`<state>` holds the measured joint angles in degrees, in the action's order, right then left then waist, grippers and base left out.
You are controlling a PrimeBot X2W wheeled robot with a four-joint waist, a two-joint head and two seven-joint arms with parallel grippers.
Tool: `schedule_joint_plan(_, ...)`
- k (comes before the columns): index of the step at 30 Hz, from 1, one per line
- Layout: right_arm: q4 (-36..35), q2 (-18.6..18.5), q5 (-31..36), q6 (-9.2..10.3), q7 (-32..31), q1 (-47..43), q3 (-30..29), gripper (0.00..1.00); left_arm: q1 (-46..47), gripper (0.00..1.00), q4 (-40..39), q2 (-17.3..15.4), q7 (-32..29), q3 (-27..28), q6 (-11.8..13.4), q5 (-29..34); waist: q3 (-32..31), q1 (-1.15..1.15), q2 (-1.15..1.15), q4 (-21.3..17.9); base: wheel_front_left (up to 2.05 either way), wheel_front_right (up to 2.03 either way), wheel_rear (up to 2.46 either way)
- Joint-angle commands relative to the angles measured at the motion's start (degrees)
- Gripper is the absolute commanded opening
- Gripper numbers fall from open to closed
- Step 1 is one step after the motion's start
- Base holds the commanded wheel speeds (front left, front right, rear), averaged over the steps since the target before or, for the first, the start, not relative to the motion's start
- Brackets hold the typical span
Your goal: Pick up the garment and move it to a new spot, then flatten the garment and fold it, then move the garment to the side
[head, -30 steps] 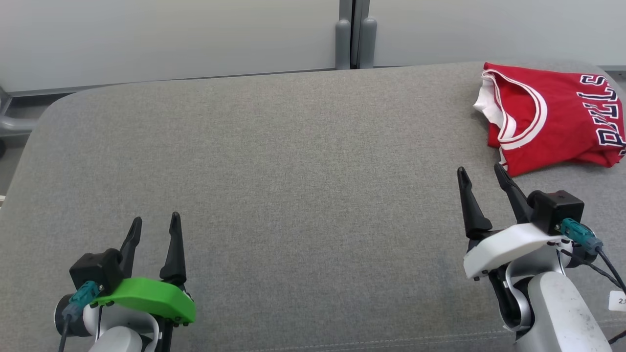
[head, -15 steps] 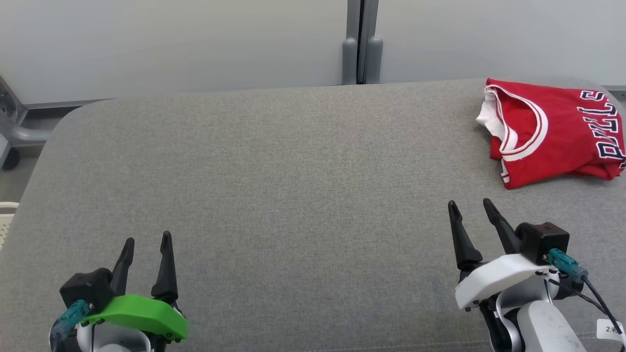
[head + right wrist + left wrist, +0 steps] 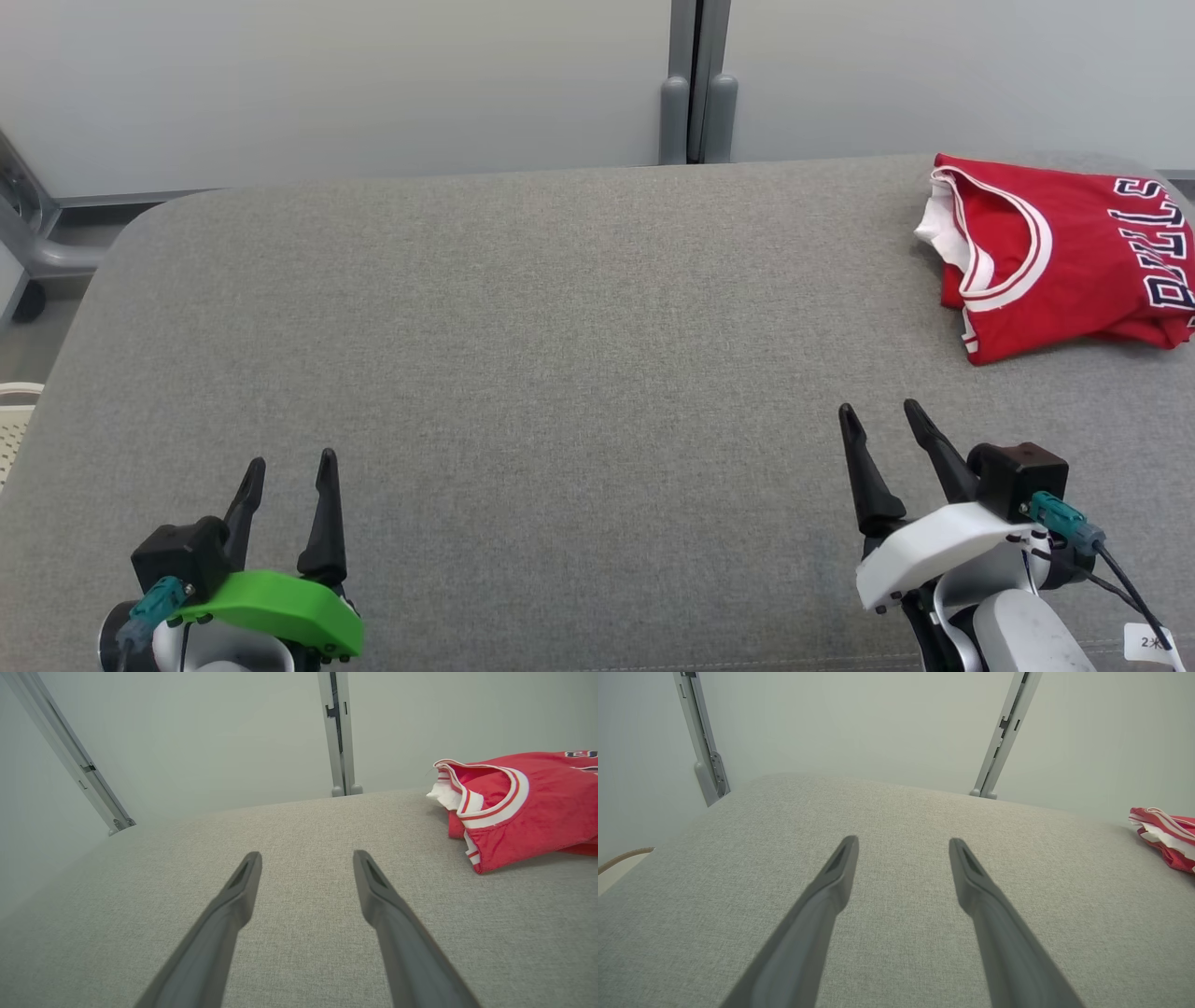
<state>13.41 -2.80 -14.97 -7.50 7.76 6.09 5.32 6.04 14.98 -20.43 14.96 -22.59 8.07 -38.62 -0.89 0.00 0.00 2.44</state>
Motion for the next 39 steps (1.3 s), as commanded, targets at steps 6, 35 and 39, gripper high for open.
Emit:
schedule_joint_plan(6, 0.34, -0.14, -0.59, 0.01, 0.24, -0.53, 0.35, 1.00, 1.15, 1.00, 0.82, 0.60, 0.27, 0.45, -0.85, 0.99, 0.13, 0.00, 0.00, 0.05, 0.00, 0.00, 0.00)
schedule_joint_plan(35, 2.17, 0.12, -9.60, 0.00, -2.53, -0.78, -2.30, 0.00, -0.21, 0.00, 3.03, 4.25, -1.78, 2.42, -2.61, -4.84, -0.31, 0.00, 0.00, -0.16, 0.00, 0.00, 0.00)
schedule_joint_plan(39, 2.16, 0.09, -12.48, 0.00, -3.46, -0.64, -3.28, 0.00, 0.05, 0.00, 2.99, 4.81, -2.23, 3.05, -3.15, -7.06, -0.28, 0.00, 0.00, -0.21, 0.00, 0.00, 0.00)
